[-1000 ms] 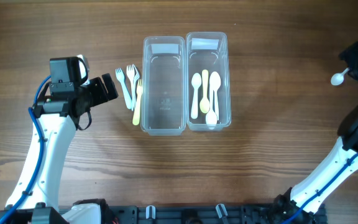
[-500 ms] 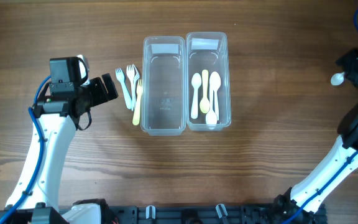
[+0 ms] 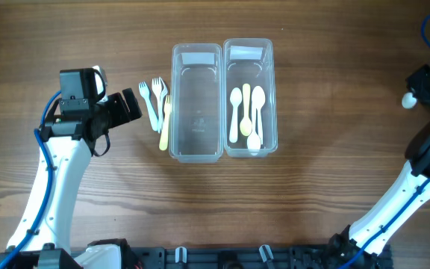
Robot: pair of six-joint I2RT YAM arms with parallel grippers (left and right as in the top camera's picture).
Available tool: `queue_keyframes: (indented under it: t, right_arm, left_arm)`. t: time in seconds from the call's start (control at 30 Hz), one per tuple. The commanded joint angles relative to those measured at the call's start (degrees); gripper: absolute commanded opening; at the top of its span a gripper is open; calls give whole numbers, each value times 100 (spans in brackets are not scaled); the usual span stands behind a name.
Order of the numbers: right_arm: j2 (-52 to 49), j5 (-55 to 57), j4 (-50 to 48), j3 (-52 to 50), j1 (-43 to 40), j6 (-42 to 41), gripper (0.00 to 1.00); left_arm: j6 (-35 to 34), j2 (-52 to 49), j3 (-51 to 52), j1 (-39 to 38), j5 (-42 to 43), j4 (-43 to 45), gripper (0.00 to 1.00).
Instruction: Pack container
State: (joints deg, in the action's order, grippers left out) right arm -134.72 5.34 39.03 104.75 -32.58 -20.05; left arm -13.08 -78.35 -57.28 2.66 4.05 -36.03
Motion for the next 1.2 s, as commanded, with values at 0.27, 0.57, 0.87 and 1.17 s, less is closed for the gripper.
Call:
queue_keyframes:
  t: [0.27,0.57,0.87,1.17]
  right_arm:
    - [-55,-605,1104,37,442,168,5]
    - [1849,-970,1600,35,2262,636,4]
    - [3480,-544,2647,17,4172,323,5]
    - [3547,-514,2256,-1158,5816,-260,5]
  left_arm:
    - [109,-20,-118,-26,-72,20,100]
    - [109,-20,-118,-26,-72,17,100]
    - [109,-20,-118,-26,-72,17,100]
    - [109,-20,-118,-26,-72,17,100]
